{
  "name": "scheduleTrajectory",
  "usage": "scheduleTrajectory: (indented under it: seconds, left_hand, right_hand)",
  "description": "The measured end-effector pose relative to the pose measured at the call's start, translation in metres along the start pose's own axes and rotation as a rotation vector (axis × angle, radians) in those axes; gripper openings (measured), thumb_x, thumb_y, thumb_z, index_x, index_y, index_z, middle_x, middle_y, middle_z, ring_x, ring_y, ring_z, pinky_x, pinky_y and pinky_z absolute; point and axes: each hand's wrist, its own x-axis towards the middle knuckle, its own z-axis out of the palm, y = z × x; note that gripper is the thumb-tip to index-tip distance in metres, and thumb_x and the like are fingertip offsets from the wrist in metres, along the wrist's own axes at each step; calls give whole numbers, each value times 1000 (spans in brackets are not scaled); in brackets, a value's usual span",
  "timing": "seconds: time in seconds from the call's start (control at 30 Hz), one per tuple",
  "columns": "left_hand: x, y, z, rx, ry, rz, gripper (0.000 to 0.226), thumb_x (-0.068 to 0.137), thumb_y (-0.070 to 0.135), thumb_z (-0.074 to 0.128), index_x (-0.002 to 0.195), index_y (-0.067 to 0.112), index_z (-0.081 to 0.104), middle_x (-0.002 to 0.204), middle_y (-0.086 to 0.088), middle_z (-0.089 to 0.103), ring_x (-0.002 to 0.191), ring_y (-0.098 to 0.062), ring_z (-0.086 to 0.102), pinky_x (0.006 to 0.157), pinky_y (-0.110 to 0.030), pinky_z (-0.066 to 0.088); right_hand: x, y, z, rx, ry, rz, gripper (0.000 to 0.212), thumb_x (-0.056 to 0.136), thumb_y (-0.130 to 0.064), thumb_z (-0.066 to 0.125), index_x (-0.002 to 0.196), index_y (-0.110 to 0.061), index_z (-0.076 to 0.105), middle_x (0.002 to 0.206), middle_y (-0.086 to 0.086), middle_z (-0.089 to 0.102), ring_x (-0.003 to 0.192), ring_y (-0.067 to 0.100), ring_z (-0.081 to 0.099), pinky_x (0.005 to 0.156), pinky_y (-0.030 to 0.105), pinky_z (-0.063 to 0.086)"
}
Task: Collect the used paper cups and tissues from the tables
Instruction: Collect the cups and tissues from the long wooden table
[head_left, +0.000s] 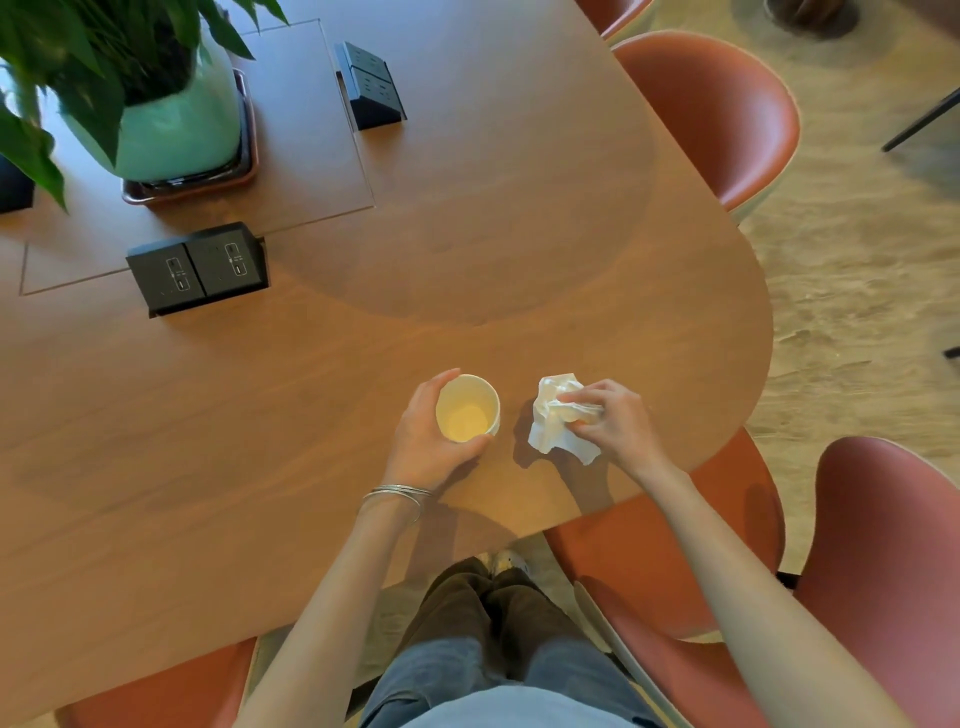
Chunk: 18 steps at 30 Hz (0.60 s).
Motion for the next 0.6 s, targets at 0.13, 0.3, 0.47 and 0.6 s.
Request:
scheduleTrajectory:
  seconds: [0.13,0.3,0.47,0.6]
  left_hand:
    - [-3,16,-2,-24,27,58,79,61,27,82,129,30,42,126,14,47,113,-2,43,93,-21,33]
    - [-9,33,-4,-22,66,99,81,61,26,83,130,31,40,126,14,46,111,0,42,89,-15,30]
    - [-20,40,-9,-3,73,107,84,60,28,84,131,26,39,129,9,48,113,-8,45,94,-25,36]
    - [-31,39,-14,12,72,116,83,60,29,84,130,26,40,126,9,48,112,-8,46,92,-26,37]
  right_hand:
    - [-6,-10,-22,6,52,-69,31,71,-18,73,98,-32,70,102,-3,63,89,16,58,68,31,44]
    - [-15,-17,-39,15,96,-130,30,72,-19,73,99,-33,70,100,-6,63,86,12,57,64,28,40]
    - [-28,-23,-46,44,157,-149,28,71,-21,73,96,-32,69,100,-7,64,86,12,58,63,27,38]
    - [-42,-25,-46,58,172,-158,25,71,-22,72,94,-32,69,99,-7,64,85,13,58,64,30,42]
